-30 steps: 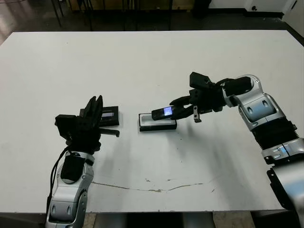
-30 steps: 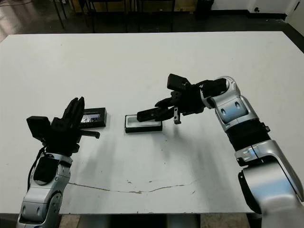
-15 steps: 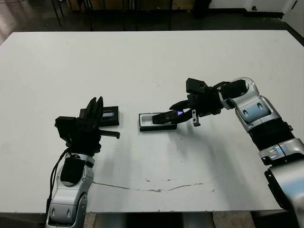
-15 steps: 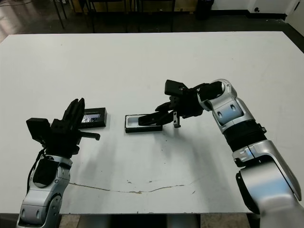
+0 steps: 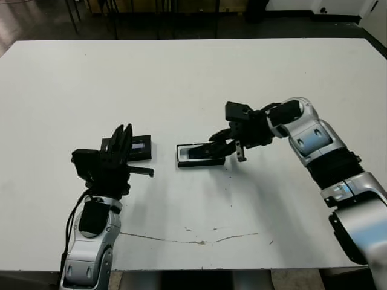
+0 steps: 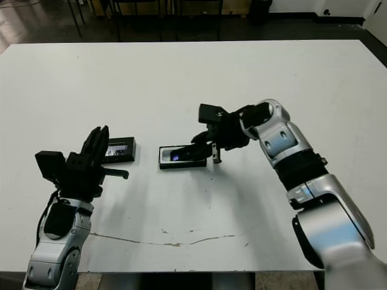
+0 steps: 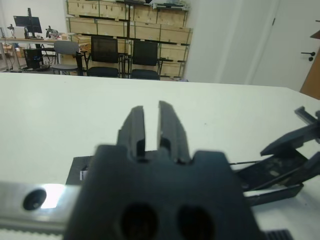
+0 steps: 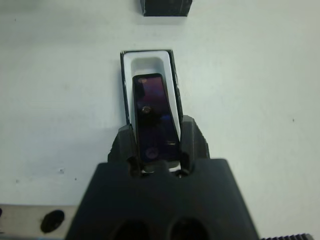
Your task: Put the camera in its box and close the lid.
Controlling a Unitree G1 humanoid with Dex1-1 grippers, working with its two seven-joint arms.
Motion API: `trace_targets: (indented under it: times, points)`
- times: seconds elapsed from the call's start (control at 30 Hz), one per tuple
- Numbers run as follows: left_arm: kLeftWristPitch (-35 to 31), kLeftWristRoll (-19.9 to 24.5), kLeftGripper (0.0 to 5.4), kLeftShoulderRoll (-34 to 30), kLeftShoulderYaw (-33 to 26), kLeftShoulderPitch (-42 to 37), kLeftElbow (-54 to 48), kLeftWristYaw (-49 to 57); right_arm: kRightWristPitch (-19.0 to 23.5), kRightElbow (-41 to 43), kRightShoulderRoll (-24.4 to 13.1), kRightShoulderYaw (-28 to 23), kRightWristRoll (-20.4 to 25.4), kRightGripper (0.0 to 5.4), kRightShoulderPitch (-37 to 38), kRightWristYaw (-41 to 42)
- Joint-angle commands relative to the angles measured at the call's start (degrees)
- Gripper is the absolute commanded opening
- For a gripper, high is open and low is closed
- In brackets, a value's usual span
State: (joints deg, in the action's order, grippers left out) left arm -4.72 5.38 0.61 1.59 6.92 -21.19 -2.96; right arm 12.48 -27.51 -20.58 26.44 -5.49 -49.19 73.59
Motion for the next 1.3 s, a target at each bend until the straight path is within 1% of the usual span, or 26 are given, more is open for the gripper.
trace_targets:
  times: [0.03, 0.37, 0.57, 0.63, 0.7, 0.73, 0.8, 0.93, 1.0, 1.1, 1.2, 1.3]
  points:
    - [-0.3, -0.4, 0.00, 0.1, 0.2, 1.4, 0.5, 0.4, 0.2, -1.4, 1.6, 1.7, -0.7, 0.12, -0.7, 0.8]
    - [-0.3, 0.0, 0.00, 0.3, 0.5, 2.0, 0.1, 0.4, -2.0, -7.7, 5.0, 2.9, -1.6, 0.12, -3.1, 1.6]
    - [0.1, -0.3, 0.00, 0.3, 0.4, 2.3, 0.0, 0.6, -4.4, -8.9, 5.0, 4.3, -3.6, 0.12, -2.7, 1.3]
    - [0.2, -0.2, 0.00, 0.3, 0.3, 2.4, 0.0, 0.6, -3.3, -9.6, 4.9, 4.8, -3.7, 0.12, -3.0, 3.3]
    - [0.2, 0.3, 0.00, 0.3, 0.2, 2.5, 0.0, 0.4, -6.9, -9.6, 3.9, 5.3, -3.5, 0.50, -3.0, 5.8]
    - [0.2, 0.4, 0.00, 0.2, 0.2, 2.5, 0.0, 0.3, -9.6, -9.1, 3.2, 5.5, -3.5, 0.68, -2.9, 6.6]
    - [0.0, 0.1, 0.00, 0.0, 0.1, 2.6, -0.1, 0.4, -13.5, -7.7, 2.0, 6.0, -3.9, 1.12, -3.0, 7.9]
    - [-0.4, 0.0, 0.00, -0.1, 0.2, 2.4, -0.2, 0.3, -16.9, -5.0, 0.4, 5.6, -3.7, 2.00, -2.6, 8.5]
    - [-0.1, -0.1, 0.00, -0.3, 0.1, 2.3, 0.1, 0.2, -16.4, -3.9, -0.2, 4.8, -2.6, 2.44, -2.4, 9.4]
    - [-0.4, 0.2, 0.00, -0.3, 0.1, 2.2, 0.1, 0.0, -13.6, -1.9, -1.2, 3.8, -1.5, 3.09, -2.4, 10.7]
    - [-0.3, -0.1, 0.00, -0.5, 0.2, 2.1, 0.2, 0.0, -10.3, 1.2, -2.5, 2.6, -1.2, 3.73, -2.0, 10.2]
    - [-0.1, -0.3, 0.00, -0.7, 0.3, 2.0, 0.4, -0.1, -10.0, 3.2, -3.8, 0.2, -0.1, 4.38, -1.5, 8.7]
